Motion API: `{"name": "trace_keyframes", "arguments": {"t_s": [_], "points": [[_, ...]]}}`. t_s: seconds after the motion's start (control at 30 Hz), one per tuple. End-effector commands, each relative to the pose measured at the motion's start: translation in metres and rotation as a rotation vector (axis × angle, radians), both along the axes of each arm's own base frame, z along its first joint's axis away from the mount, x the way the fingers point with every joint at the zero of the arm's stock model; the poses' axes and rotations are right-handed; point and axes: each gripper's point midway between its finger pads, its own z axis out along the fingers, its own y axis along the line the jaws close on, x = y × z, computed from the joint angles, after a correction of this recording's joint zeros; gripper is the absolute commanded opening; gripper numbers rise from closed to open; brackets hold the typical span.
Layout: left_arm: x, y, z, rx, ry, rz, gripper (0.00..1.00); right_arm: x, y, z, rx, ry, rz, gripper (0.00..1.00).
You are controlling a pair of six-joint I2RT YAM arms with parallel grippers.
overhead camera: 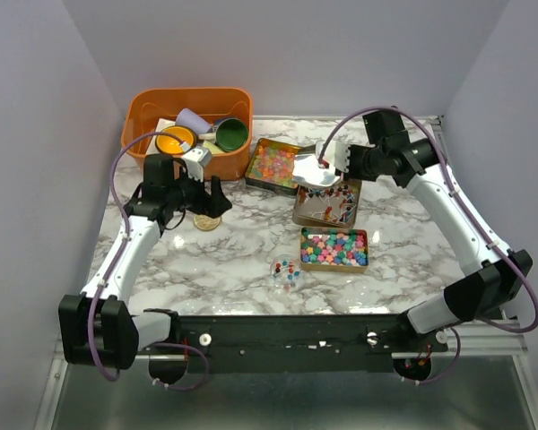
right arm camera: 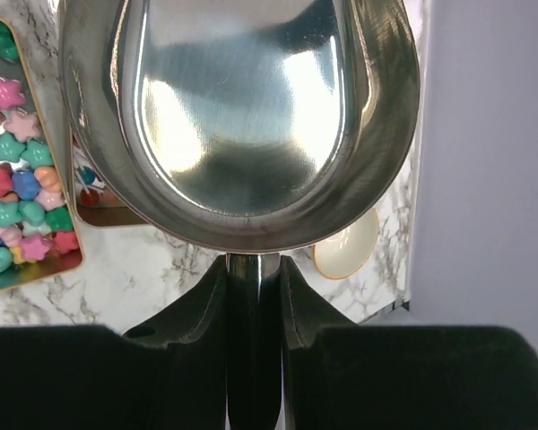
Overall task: Pack the candies
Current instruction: Adjust the spatula.
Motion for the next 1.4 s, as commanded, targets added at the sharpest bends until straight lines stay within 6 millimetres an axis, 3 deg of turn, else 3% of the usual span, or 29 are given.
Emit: {"name": "trace_keyframes", "arguments": {"t_s": [0.0,0.03,0.07,0.13,0.17,0.27,0.33,0.43,0.5,0.63,0.73,0.8,0.9,1.0,1.03,1.1,1.17,1.27,1.37], "points": [[0.014,-0.052,0.110,-0.359,-0.290,-0.158,0.73,0.006,0.011,0.006,-0.006,-0.023,0.066,0.01],[0.015,-0.060,0.124,-0.385,-0.299,-0.183,0.65,0.008,0.015,0.001,0.002,-0.002,0.064,0.01],[0.018,-0.068,0.117,-0.414,-0.240,-0.215,0.46,0.008,0.020,0.001,0.018,0.003,0.075,0.01],[0.024,-0.079,0.124,-0.437,-0.209,-0.254,0.27,0.008,0.030,0.003,0.039,0.004,0.085,0.01],[0.029,-0.085,0.116,-0.451,-0.156,-0.261,0.16,0.009,0.035,0.003,0.048,0.000,0.089,0.01],[0.035,-0.102,0.115,-0.473,-0.147,-0.285,0.03,0.008,0.048,0.003,0.062,0.004,0.111,0.01],[0.040,-0.112,0.119,-0.479,-0.161,-0.294,0.02,0.006,0.059,0.006,0.075,-0.001,0.133,0.01],[0.044,-0.135,0.111,-0.462,-0.132,-0.328,0.02,0.002,0.076,0.018,0.105,-0.016,0.168,0.01],[0.048,-0.147,0.095,-0.449,-0.084,-0.328,0.01,-0.003,0.086,0.029,0.145,-0.020,0.187,0.01],[0.065,-0.153,0.072,-0.418,-0.034,-0.278,0.00,-0.022,0.097,0.064,0.240,-0.033,0.245,0.01],[0.071,-0.155,0.061,-0.410,-0.009,-0.267,0.00,-0.037,0.097,0.078,0.295,-0.043,0.266,0.01],[0.071,-0.155,0.060,-0.410,-0.006,-0.270,0.00,-0.044,0.096,0.073,0.310,-0.022,0.268,0.01],[0.062,-0.154,0.083,-0.424,-0.044,-0.301,0.00,-0.055,0.078,0.058,0.248,0.015,0.229,0.01],[0.047,-0.143,0.109,-0.376,-0.135,-0.324,0.00,-0.074,0.044,0.025,0.158,0.112,0.198,0.01],[0.042,-0.138,0.105,-0.354,-0.139,-0.316,0.01,-0.083,0.032,0.007,0.115,0.156,0.193,0.01],[0.031,-0.127,0.103,-0.310,-0.146,-0.295,0.06,-0.100,0.003,-0.007,0.024,0.173,0.201,0.01],[0.022,-0.118,0.075,-0.261,-0.109,-0.273,0.08,-0.119,-0.018,-0.029,-0.052,0.231,0.205,0.01],[0.011,-0.110,0.040,-0.220,-0.037,-0.236,0.08,-0.144,-0.044,-0.041,-0.166,0.288,0.234,0.01],[0.003,-0.110,0.010,-0.209,0.042,-0.229,0.06,-0.154,-0.062,-0.046,-0.256,0.335,0.234,0.01]]}}
